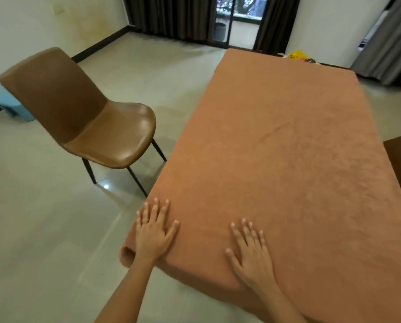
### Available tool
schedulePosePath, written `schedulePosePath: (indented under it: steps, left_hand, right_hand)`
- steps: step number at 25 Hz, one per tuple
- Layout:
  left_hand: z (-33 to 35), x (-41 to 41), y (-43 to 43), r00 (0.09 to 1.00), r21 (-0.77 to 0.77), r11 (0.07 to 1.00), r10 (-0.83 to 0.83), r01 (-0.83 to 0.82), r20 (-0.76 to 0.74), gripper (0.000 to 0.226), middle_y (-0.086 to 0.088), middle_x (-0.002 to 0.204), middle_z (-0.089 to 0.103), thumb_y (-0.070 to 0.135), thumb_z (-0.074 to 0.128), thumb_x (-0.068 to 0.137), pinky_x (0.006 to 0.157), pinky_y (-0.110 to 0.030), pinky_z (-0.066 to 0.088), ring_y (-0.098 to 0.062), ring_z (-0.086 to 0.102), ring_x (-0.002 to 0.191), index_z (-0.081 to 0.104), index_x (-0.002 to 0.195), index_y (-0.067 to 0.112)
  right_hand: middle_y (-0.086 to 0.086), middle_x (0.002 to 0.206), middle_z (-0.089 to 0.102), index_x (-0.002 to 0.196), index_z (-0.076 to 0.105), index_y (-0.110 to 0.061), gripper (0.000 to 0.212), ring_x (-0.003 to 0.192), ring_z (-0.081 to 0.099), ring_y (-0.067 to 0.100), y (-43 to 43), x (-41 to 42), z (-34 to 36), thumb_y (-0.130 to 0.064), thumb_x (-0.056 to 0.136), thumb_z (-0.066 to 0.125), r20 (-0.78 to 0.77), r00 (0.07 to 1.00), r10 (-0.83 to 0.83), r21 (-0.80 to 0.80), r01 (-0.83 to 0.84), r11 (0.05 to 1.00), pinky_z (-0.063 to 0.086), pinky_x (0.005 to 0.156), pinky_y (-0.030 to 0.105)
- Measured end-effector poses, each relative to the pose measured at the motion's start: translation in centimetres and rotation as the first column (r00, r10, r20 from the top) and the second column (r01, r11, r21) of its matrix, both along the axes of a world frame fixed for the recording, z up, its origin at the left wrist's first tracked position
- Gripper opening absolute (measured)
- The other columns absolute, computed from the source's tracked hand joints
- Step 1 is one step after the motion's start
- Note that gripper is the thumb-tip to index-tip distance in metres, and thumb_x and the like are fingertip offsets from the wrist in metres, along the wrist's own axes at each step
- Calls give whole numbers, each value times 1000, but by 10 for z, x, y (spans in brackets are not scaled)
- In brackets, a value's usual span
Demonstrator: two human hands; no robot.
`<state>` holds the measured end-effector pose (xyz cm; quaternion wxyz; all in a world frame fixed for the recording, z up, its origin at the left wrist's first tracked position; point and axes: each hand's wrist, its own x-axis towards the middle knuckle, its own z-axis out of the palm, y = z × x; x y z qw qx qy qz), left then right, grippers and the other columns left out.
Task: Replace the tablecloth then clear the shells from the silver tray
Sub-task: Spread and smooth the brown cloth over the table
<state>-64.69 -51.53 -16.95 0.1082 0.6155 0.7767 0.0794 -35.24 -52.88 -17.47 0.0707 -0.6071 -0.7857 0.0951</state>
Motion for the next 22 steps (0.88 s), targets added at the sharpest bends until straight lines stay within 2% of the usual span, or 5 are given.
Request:
schedulePosePath:
  steps: [3, 5, 8, 17, 22]
  left_hand:
    - [9, 20, 13, 996, 47, 995, 87, -88, 17, 80, -9, 156, 25, 63, 22, 81, 116, -57, 4, -34, 11, 145, 39, 143, 16]
    - [17, 58, 28, 999, 111, 993, -49, 47, 16, 75, -15, 152, 31, 57, 29, 84, 115, -57, 8, -37, 18, 143, 47, 135, 6]
    - [10, 121, 30, 953, 92, 950, -302, 300, 13, 70, -6, 157, 22, 63, 27, 87, 115, -52, 1, -31, 16, 145, 34, 147, 27]
    - [9, 124, 20, 999, -34, 999, -34, 34, 1, 82, -7, 160, 9, 75, 6, 81, 114, -52, -6, -29, 3, 147, 9, 152, 33]
    - [11, 205, 16, 978, -65, 976, -210, 210, 8, 75, -4, 158, 18, 69, 18, 84, 115, -56, 1, -32, 13, 145, 21, 150, 34]
  right_hand:
    - [3, 157, 21, 149, 27, -27, 62, 146, 12, 15, 2, 17, 4, -51, 93, 34, -11, 998, -59, -22, 59, 998, 10, 116, 37]
    - [6, 156, 23, 148, 32, -19, 60, 145, 17, 20, 5, 17, 4, -43, 92, 36, -47, 996, -78, -28, 76, 997, 10, 116, 38]
    - [3, 155, 24, 148, 32, -23, 59, 144, 23, 21, 7, 10, 4, -42, 92, 38, -52, 999, 3, -13, -4, 1000, 10, 114, 42]
    - [4, 159, 13, 151, 13, -27, 72, 147, 2, 18, -28, 226, 5, -64, 90, 16, 29, 882, -470, -17, 471, 882, 0, 119, 42]
    - [3, 158, 14, 151, 17, -26, 73, 147, 6, 21, -36, 219, 4, -65, 89, 25, 32, 897, -441, -48, 443, 895, -4, 118, 39]
